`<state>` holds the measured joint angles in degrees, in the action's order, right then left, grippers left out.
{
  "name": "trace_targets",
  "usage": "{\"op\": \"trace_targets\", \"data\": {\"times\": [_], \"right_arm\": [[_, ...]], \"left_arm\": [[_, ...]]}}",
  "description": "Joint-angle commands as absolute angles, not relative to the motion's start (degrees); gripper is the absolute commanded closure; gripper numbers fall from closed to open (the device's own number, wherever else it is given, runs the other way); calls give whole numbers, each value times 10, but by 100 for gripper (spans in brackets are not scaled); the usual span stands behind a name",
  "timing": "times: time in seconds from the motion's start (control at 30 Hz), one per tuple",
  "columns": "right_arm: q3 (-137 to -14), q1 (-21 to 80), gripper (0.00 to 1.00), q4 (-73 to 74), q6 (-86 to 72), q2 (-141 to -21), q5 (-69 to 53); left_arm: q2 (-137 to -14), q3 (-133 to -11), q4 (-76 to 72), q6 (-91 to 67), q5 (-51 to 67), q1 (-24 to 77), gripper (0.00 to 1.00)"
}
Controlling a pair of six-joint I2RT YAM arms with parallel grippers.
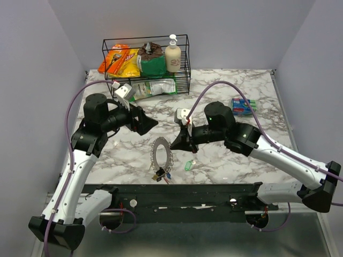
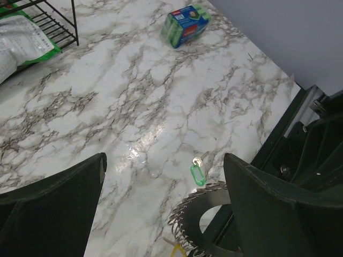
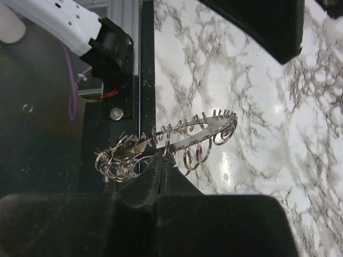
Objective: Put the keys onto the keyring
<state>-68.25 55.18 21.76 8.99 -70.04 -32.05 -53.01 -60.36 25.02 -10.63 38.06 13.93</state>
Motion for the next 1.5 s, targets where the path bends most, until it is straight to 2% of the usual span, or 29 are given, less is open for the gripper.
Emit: {"op": "trace_targets", "data": {"times": [0.0, 0.2, 0.7, 0.9, 1.07, 1.47], "right_arm": [[-721, 552, 99, 207, 112, -688, -373], [-729, 534, 99, 211, 117, -692, -421], [-773, 479, 99, 201, 108, -720, -575], [-773, 474, 99, 196, 100, -729, -563], [-767, 473, 99, 185, 83, -729, -536], [-755, 473, 99, 171, 66, -717, -502]], "left_arm": [[-508, -608, 219, -96, 477, 137, 2], [-492, -605, 194, -91, 557, 137, 3], [-469, -563, 99, -156, 663, 137, 8], [-463, -563, 76, -178, 691, 137, 11], [-463, -560, 69, -182, 708, 137, 22], [-466, -547, 34, -206, 767, 158, 26]]}}
